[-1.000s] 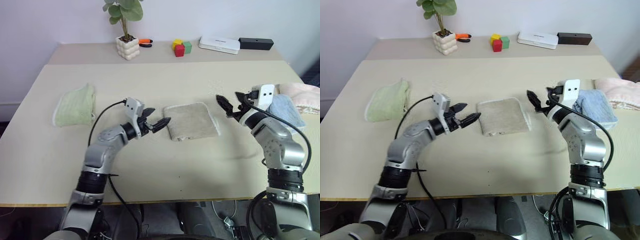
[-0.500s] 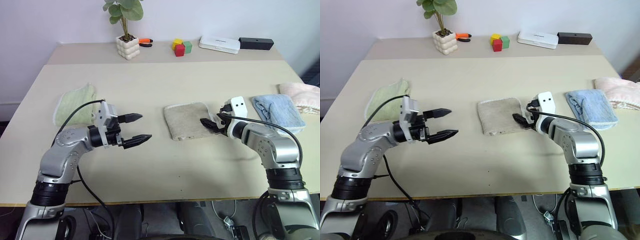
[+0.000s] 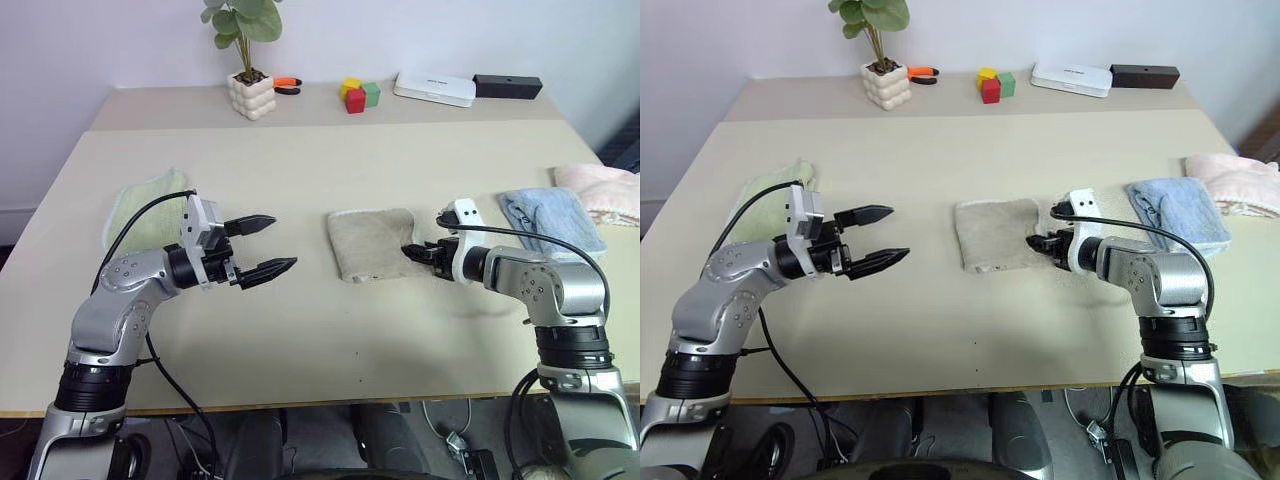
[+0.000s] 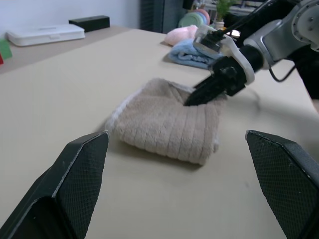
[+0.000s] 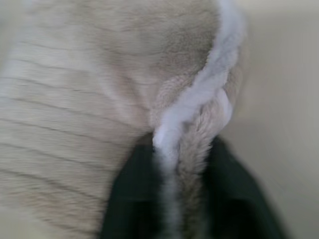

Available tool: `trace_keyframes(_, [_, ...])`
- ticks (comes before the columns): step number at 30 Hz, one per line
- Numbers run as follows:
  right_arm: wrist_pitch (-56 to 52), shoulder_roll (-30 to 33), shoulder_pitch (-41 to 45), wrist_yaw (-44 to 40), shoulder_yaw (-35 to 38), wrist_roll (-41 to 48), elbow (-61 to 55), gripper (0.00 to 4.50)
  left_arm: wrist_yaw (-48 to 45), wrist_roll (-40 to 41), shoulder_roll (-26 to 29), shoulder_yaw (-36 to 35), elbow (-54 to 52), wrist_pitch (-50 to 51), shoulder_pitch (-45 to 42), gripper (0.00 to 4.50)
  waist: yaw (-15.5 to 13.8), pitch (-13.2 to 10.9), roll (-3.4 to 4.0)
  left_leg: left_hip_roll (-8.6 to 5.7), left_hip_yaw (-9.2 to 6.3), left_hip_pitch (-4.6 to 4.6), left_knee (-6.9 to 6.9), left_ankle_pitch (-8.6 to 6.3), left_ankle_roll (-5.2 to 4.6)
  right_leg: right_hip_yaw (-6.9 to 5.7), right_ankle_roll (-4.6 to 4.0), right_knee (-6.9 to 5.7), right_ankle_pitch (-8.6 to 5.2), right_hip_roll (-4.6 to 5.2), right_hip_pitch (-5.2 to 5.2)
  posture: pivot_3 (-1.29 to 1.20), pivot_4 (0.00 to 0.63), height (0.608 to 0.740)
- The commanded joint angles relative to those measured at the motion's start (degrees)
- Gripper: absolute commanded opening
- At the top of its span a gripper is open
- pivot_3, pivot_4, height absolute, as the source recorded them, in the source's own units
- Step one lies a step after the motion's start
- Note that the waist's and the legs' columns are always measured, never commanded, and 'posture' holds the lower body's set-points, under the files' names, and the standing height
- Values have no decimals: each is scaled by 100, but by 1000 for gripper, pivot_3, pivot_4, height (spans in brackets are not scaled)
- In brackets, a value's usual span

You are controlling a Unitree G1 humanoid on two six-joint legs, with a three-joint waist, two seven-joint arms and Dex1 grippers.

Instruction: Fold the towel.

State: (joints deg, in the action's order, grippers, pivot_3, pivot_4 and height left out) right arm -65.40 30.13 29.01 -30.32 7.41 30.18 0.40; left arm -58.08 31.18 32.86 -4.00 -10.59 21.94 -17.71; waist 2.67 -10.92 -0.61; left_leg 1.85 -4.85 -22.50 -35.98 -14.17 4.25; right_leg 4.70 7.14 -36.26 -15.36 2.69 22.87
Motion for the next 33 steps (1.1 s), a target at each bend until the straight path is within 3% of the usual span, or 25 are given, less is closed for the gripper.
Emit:
trace_keyframes(1, [-152,-198,104,106,227,168,42,43,63,-10,-44,-29,-92,-139,18,4500,-5,0,0,0,0,0,0,0,0,0,0,0,0,0,0,0,150,740])
trace_keyframes(14, [83,-979,788,1905,3238,1071,485,43,-218,61,-384,105,685,-331,-689,4500,-38,-3,5,-3,1,-14,-5,0,0,-1,2,0,2,3,7,0,150,740])
trace_keyframes(20, [762,-1106,985,2863,4139,1414,157,43,-454,3,-663,214,1208,-487,-1125,4500,-6,-5,10,-2,1,-15,6,0,0,0,2,-8,2,1,20,0,150,740])
trace_keyframes(33, [2541,-389,1382,3257,4512,1446,1317,43,-544,-31,-1154,401,1410,-643,-1278,4500,-9,-5,15,-2,4,-21,4,0,-1,2,2,-12,2,2,26,0,150,740])
